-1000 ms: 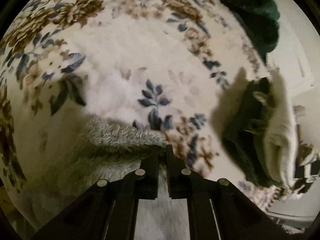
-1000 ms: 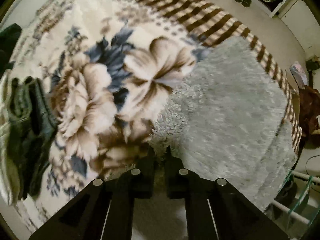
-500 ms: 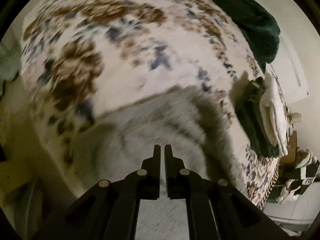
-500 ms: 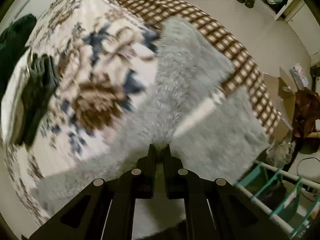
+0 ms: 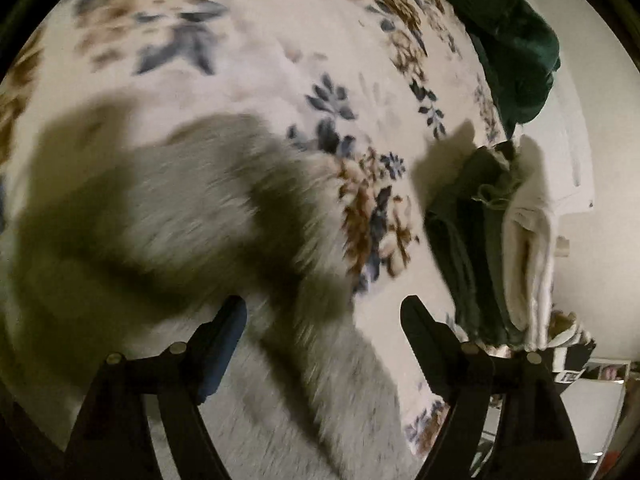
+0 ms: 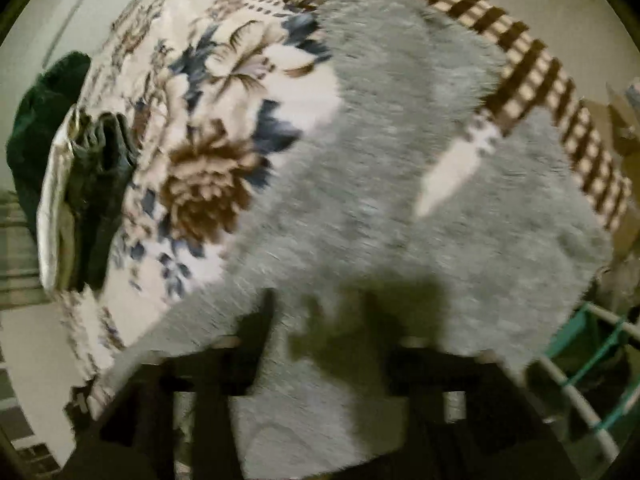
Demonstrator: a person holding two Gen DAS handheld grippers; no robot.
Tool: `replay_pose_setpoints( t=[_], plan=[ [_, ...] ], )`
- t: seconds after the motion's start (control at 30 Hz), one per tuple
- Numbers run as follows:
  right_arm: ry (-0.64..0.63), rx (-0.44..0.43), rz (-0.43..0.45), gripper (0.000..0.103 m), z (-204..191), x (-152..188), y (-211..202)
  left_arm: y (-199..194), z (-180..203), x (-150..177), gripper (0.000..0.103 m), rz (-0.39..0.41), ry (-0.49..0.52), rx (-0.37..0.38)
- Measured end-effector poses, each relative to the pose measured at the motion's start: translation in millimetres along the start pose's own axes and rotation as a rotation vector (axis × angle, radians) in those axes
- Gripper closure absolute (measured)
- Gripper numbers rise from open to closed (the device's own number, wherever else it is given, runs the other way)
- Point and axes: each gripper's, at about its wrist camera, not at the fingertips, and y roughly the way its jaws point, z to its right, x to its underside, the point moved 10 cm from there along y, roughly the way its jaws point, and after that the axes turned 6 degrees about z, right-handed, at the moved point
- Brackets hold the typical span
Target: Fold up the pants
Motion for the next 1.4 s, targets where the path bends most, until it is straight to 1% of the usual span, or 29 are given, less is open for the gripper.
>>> replay_pose_setpoints(
  t=[0.07,0.1,0.13,0.17,0.2,0.23,0.33,0.37,0.43,0.47,0.5,0.57,0.6,0.63,0.67,0.7,0.8,0.83,0.9,0.97,1.03,1.13,1.23,1.27,1.3,1.33,1.37,1.4],
  plan=[
    [0.015,-0.003,0.024,0.039,-1.3,-8.3,3.0,17.8,3.7,-6.2,0.028,-0.009,0.05,-0.034],
    [0.014,0.008,0.046,0.039,-1.7,-15.0,4.3,23.2,9.5,-8.6,0.036,-0.001,0.077,-0.01],
    [0.006,0.022,0.058,0.038,-2.3,-19.4,6.4,25.3,11.5,-8.3,0.073,0.002,0.102,-0.004],
    [-0.011,0.046,0.067,0.035,-2.6,-25.6,9.2,27.0,11.2,-6.9,0.094,-0.005,0.129,-0.014],
    [-0.03,0.084,0.078,0.035,-0.1,-32.0,12.8,25.9,9.6,-6.2,0.095,0.0,0.139,-0.016],
    [-0.029,0.133,0.095,0.035,3.2,-40.6,16.2,21.9,8.4,-5.8,0.095,0.019,0.14,-0.003],
    [0.016,0.213,0.104,0.035,21.4,-52.0,27.2,3.1,-1.2,-3.1,0.097,0.061,0.149,0.02],
    [0.034,0.234,0.109,0.035,28.2,-54.8,29.6,-6.7,-6.8,-0.9,0.097,0.072,0.146,0.031],
    [0.06,0.246,0.093,0.035,38.5,-58.2,36.9,-18.3,-13.9,1.6,0.098,0.08,0.143,0.032],
    [0.071,0.257,0.084,0.04,43.5,-57.5,38.8,-29.1,-20.9,4.3,0.098,0.088,0.132,0.036],
    [0.077,0.256,0.087,0.067,47.0,-56.6,37.9,-35.1,-23.8,6.0,0.098,0.09,0.125,0.04],
    [0.054,0.276,0.094,0.093,47.6,-55.7,35.3,-53.7,-31.4,10.9,0.098,0.103,0.111,0.043],
    [0.043,0.279,0.111,0.095,50.9,-53.3,29.1,-61.5,-33.0,12.9,0.098,0.11,0.106,0.052],
    [0.037,0.274,0.125,0.095,53.0,-51.9,23.6,-73.7,-39.3,17.3,0.098,0.116,0.108,0.046],
    [0.023,0.287,0.133,0.096,57.7,-50.3,16.3,-82.8,-43.9,20.5,0.098,0.124,0.097,0.052],
    [0.022,0.278,0.139,0.096,61.0,-48.1,8.5,-90.7,-47.8,24.9,0.098,0.125,0.089,0.063],
    [0.019,0.254,0.16,0.097,69.2,-37.8,-17.3,-119.0,-69.8,44.0,0.098,0.12,0.079,0.059],
    [0.012,0.251,0.164,0.097,74.3,-34.4,-27.0,-129.8,-83.1,52.4,0.098,0.119,0.07,0.041],
    [0.0,0.247,0.163,0.097,78.6,-25.6,-38.6,-141.4,-100.3,61.5,0.098,0.114,0.045,0.029],
    [-0.01,0.253,0.149,0.097,90.0,-10.5,-51.6,-152.3,-129.0,73.3,0.098,0.116,0.024,-0.01],
    [-0.009,0.264,0.122,0.097,110.3,10.7,-61.7,-153.1,-152.1,82.3,0.098,0.107,0.007,-0.049],
    [0.019,0.288,0.072,0.097,145.3,38.4,-59.0,-142.1,-192.1,99.3,0.098,0.077,-0.004,-0.121],
    [0.07,0.308,0.016,0.097,181.0,63.7,-43.8,-124.2,-223.7,113.1,0.098,0.044,-0.004,-0.185],
    [0.081,0.304,-0.016,0.097,189.5,71.7,-35.6,-117.8,-233.1,116.9,0.097,0.035,-0.011,-0.198],
    [0.114,0.302,-0.05,0.096,201.9,80.6,-27.5,-113.4,-237.7,119.6,0.097,0.02,-0.01,-0.201],
    [0.136,0.296,-0.073,0.095,209.7,85.3,-22.6,-108.3,-242.8,122.9,0.095,-0.003,-0.006,-0.226],
    [0.14,0.277,-0.096,0.088,213.2,89.4,-17.7,-107.4,-241.8,124.2,0.095,-0.012,-0.004,-0.23],
    [0.13,0.276,-0.105,0.077,216.3,91.2,-17.3,-107.4,-236.7,125.7,0.093,-0.023,0.014,-0.234]
  ],
)
